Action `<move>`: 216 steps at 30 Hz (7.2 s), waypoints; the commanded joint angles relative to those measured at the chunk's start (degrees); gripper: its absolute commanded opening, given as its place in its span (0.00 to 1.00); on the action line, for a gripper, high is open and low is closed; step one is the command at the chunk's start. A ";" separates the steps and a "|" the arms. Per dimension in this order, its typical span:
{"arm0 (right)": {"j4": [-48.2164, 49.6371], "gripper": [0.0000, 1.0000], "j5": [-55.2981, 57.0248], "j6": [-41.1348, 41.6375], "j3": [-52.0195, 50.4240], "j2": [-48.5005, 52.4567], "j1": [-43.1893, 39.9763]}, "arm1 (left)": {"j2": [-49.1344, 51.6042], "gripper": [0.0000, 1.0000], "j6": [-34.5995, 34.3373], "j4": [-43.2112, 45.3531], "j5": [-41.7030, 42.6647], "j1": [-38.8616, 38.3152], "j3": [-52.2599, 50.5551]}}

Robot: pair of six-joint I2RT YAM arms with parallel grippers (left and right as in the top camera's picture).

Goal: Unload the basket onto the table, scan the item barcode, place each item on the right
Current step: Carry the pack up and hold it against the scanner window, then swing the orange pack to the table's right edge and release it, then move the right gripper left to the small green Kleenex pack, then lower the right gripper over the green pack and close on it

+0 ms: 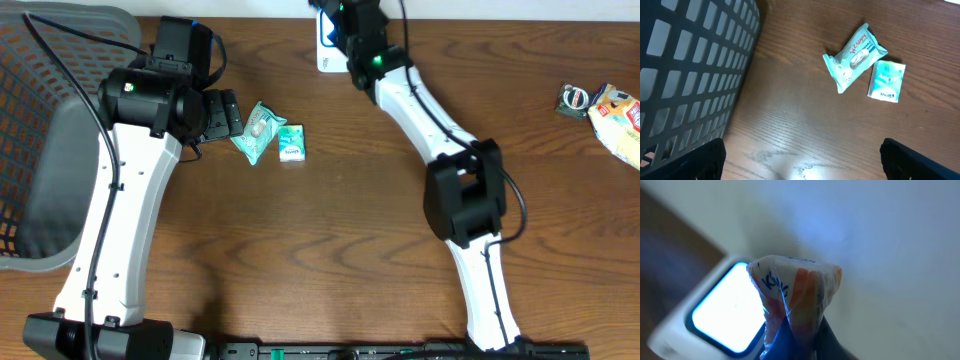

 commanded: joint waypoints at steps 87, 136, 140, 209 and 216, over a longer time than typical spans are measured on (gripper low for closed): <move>-59.89 0.99 -44.89 33.31 12.87 1.99 -12.02 | -0.09 0.98 -0.52 -0.09 -0.70 0.09 -0.17; -55.39 0.99 -32.76 42.58 12.87 2.56 8.90 | -0.09 0.98 -0.52 -0.09 -0.70 0.09 -0.17; -55.39 0.99 -31.54 42.66 12.87 2.84 8.94 | -0.09 0.98 -0.52 -0.09 -0.70 0.09 -0.17; -55.23 0.99 -26.16 45.09 12.87 2.99 11.45 | -0.09 0.98 -0.52 -0.09 -0.70 0.09 -0.17; -55.43 0.99 -26.16 45.09 12.87 2.99 11.52 | -0.09 0.98 -0.52 -0.09 -0.70 0.09 -0.17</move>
